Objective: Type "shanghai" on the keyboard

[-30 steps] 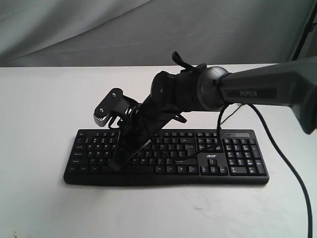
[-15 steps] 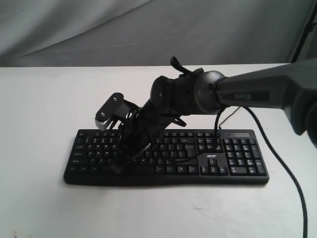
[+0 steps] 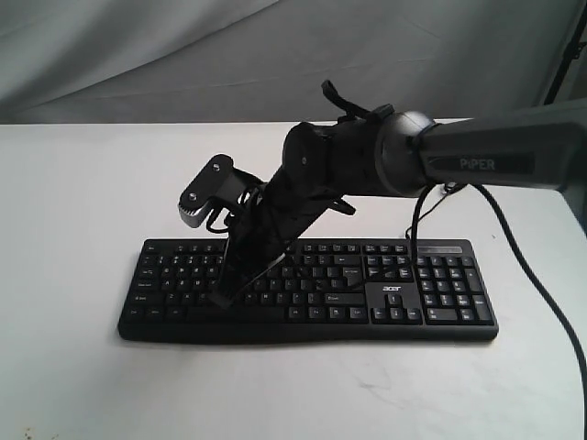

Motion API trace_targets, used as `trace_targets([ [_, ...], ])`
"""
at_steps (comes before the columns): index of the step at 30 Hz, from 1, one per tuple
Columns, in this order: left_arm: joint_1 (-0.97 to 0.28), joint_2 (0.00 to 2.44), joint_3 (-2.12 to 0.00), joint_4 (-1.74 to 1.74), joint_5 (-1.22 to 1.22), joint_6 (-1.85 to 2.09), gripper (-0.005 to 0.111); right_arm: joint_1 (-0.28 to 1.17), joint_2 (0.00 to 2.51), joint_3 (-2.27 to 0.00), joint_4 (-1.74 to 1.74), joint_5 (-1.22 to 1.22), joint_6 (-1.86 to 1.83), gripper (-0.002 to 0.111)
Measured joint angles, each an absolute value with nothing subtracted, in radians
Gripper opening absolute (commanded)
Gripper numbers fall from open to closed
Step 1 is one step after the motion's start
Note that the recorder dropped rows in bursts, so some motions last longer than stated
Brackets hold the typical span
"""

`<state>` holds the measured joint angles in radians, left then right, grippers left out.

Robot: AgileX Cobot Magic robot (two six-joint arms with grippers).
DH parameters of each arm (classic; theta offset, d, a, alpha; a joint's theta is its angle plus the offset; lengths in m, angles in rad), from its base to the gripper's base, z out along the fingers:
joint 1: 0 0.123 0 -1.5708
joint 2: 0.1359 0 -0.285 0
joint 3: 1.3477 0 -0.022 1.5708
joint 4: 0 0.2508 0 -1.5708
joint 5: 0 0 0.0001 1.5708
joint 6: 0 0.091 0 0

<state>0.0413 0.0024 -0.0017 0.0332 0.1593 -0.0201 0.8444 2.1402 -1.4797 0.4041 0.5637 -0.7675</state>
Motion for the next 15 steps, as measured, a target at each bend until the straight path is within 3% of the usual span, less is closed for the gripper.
trace_targets([
  [15,0.041,0.002,-0.002,0.033,0.159,-0.020,0.000,0.841,2.140,-1.468,0.383,0.564,-0.748,0.000],
])
